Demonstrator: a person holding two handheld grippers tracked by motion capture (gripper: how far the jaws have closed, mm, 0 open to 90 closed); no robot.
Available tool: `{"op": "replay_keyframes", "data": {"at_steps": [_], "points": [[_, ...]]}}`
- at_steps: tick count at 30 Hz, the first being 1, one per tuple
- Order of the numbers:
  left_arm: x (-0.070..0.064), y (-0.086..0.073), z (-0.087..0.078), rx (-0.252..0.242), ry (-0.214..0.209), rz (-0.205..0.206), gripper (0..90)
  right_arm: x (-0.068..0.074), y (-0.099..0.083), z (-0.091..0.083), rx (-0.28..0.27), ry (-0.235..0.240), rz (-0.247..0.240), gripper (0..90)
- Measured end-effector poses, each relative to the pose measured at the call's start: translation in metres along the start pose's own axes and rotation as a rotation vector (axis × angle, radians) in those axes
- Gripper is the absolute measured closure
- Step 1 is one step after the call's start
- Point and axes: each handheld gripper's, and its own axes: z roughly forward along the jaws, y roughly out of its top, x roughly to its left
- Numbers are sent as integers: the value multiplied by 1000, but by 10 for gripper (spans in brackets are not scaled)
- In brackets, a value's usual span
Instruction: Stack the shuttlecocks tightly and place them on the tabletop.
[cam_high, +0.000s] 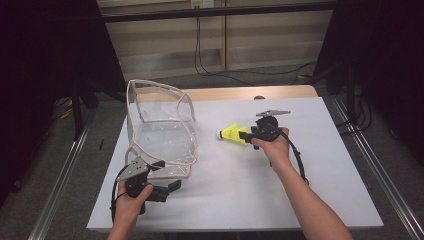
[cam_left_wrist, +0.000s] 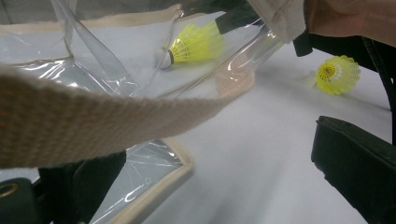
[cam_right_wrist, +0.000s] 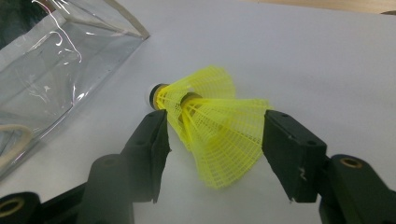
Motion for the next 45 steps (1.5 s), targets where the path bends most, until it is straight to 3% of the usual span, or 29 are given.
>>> {"op": "replay_keyframes", "data": {"at_steps": [8, 45], "points": [[0, 0, 0, 0, -1, -4, 33, -2, 3, -7, -12, -13, 0, 364], [-1, 1, 0, 2, 0, 3, 33, 13, 18, -40, -16, 38, -53, 196]]}}
